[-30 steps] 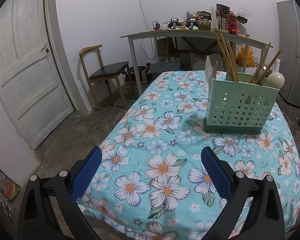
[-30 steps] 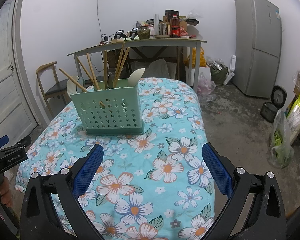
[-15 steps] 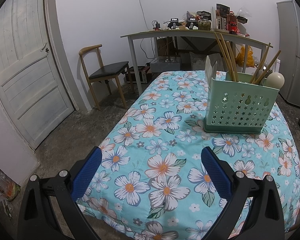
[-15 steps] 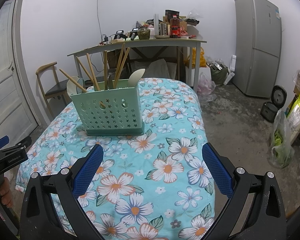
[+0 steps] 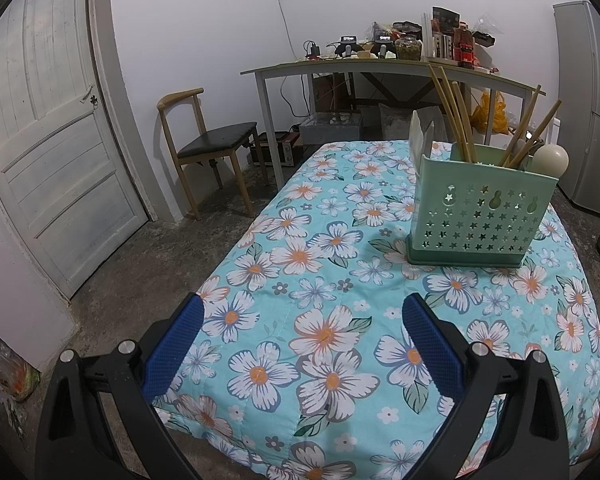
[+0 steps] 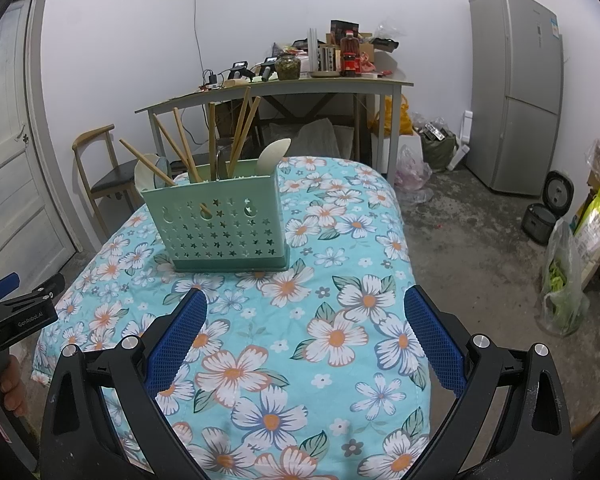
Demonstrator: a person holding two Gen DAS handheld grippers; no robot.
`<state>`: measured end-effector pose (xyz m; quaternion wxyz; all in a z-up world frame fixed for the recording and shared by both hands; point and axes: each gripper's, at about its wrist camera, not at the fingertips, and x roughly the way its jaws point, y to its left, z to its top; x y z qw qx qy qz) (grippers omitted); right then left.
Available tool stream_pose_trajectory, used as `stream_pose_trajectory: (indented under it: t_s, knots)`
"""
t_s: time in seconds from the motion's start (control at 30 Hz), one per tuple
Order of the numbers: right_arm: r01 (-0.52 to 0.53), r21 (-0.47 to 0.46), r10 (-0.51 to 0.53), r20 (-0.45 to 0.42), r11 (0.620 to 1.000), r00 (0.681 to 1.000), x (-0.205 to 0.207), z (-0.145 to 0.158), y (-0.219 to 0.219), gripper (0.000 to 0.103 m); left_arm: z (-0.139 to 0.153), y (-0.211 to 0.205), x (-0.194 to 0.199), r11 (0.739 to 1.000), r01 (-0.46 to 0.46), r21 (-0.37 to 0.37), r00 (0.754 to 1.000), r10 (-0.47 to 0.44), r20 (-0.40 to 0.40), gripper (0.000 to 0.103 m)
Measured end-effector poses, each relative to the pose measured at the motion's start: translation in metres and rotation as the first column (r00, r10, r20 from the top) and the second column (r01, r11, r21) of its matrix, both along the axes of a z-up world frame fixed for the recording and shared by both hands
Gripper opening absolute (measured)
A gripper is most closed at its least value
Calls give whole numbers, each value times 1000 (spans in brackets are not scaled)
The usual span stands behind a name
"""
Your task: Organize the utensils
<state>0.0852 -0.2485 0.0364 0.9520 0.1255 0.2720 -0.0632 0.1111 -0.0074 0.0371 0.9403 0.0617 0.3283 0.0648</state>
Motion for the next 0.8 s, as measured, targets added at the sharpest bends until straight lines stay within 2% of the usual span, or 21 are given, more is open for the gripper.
stream_pose_trajectory:
  t_s: [0.8]
  knots:
    - [-9,4,9,3,1000,1000,3,6,4,95,0,-3,-2,1000,8,-2,1000,-8,-4,97]
